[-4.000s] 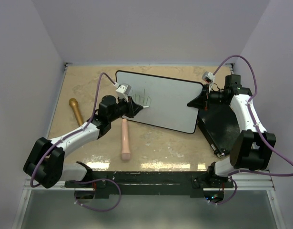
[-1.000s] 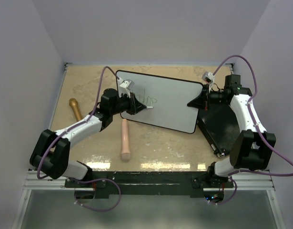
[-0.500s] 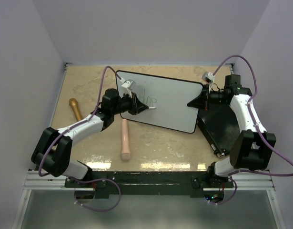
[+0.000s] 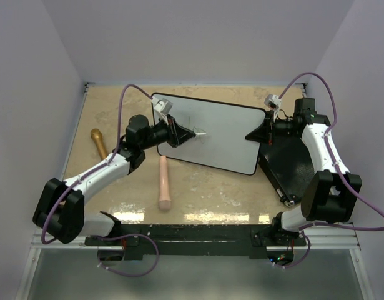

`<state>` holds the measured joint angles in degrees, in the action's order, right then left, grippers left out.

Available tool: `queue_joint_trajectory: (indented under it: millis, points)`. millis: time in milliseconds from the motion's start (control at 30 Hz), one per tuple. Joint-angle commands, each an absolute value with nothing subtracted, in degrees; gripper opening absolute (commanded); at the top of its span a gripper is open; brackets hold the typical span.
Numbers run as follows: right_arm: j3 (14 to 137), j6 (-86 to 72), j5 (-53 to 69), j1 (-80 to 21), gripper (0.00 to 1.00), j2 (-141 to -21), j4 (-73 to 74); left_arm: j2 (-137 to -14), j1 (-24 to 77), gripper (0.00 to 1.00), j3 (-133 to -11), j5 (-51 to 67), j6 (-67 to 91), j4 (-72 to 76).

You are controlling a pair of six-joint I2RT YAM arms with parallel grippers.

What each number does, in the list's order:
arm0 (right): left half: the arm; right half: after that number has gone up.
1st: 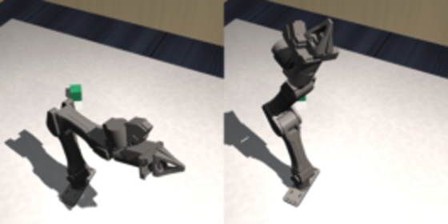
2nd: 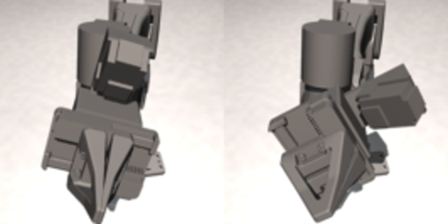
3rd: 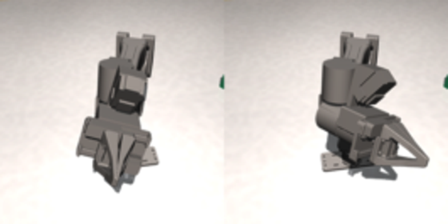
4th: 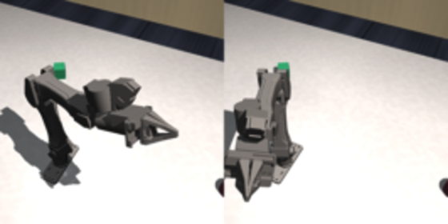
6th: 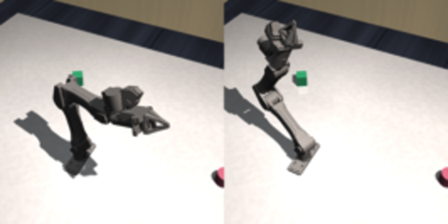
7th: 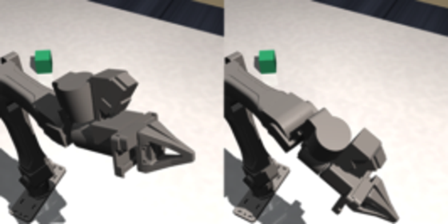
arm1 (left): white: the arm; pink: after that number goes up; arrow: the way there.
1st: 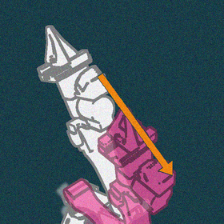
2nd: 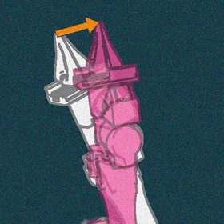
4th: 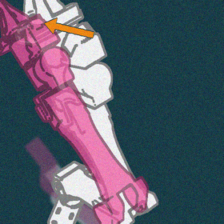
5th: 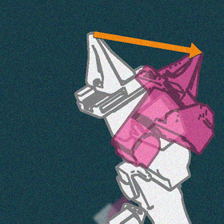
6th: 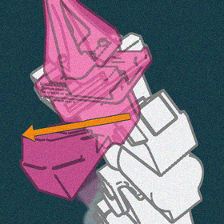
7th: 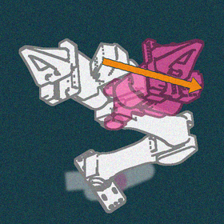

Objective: Write a sentence on the whiteboard
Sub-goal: Write on the whiteboard at the center of the board.

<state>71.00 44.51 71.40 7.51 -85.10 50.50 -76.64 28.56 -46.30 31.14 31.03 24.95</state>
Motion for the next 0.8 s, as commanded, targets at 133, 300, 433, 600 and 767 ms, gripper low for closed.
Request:
queue_joint_trajectory:
  millis: [133,300,433,600,767]
  points:
    - [72.0,46.2,68.7,7.0,0.00,-84.2,51.3,-75.7,31.0,0.00,-48.9,28.6,30.1,25.9]
    - [72.0,46.1,68.7,7.1,0.00,-84.3,51.3,-76.0,32.4,0.00,-48.7,25.2,28.9,25.8]
    - [72.0,46.1,68.7,7.0,0.00,-84.2,51.3,-77.6,32.9,0.00,-49.2,23.0,28.5,26.5]
    - [72.0,46.1,68.8,7.0,0.00,-84.2,51.2,-78.9,32.9,0.00,-50.9,21.7,27.6,25.6]
    - [72.0,46.2,68.8,7.1,0.00,-84.2,51.3,-80.2,32.9,0.00,-52.2,20.9,26.5,23.6]
